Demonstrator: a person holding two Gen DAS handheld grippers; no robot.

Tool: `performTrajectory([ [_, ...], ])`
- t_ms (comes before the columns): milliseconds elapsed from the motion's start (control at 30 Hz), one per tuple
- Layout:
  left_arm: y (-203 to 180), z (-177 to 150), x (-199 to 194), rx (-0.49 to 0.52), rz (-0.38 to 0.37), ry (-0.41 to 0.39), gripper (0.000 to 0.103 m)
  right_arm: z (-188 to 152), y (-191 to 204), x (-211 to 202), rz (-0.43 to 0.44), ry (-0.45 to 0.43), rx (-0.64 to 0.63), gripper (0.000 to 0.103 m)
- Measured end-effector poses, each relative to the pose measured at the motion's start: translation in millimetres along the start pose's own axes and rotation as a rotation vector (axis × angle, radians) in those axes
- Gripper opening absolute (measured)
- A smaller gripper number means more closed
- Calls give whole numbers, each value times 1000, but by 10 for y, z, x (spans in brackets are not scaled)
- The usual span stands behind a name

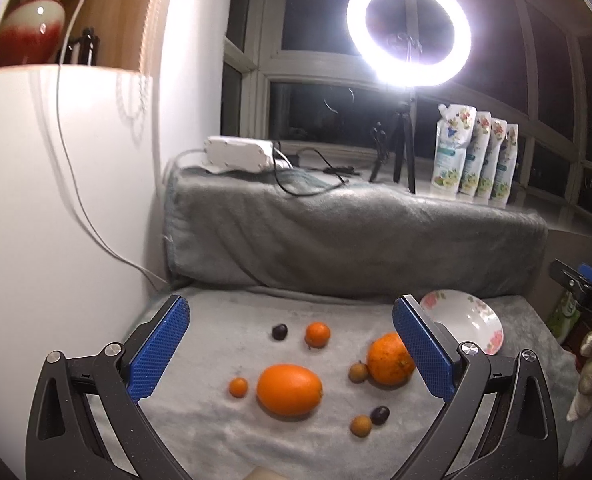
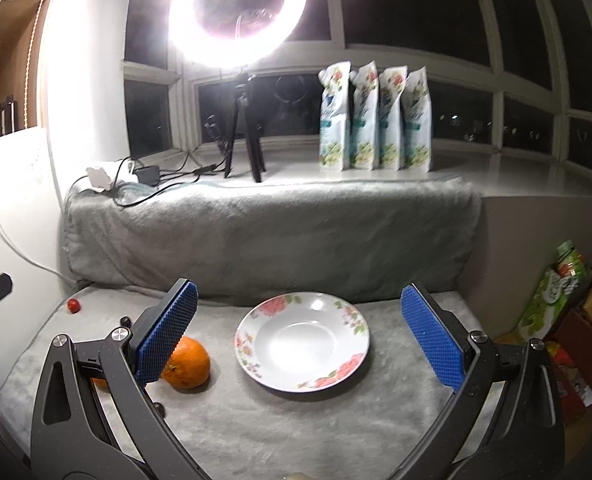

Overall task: Organize fruits
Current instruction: 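Move the right tool to the smaller orange and close around it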

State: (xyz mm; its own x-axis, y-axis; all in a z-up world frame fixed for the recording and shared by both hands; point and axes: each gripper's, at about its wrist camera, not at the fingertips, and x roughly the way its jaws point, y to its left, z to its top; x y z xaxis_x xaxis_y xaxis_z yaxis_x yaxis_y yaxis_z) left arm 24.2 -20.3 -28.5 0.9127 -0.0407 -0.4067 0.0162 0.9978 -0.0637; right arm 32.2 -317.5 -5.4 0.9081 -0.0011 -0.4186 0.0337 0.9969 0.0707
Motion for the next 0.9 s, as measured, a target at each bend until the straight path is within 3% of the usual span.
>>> performTrajectory([
  [367,-171,-389,300,12,-120,152,100,-161,138,592,260,180,3,103],
  [567,-287,-577,516,-36,-232,261,92,-287,313,960,384,300,-20,103],
  [667,-345,-667,628,-60,-265,304,83,-355,393,1153,420,362,-37,103],
  [833,-442,-793,810,-74,-321,372,82,-446,493,1418,490,451,-27,100],
  [900,-472,-831,887,-83,-337,392,75,-480,559,1515,509,474,-42,98],
])
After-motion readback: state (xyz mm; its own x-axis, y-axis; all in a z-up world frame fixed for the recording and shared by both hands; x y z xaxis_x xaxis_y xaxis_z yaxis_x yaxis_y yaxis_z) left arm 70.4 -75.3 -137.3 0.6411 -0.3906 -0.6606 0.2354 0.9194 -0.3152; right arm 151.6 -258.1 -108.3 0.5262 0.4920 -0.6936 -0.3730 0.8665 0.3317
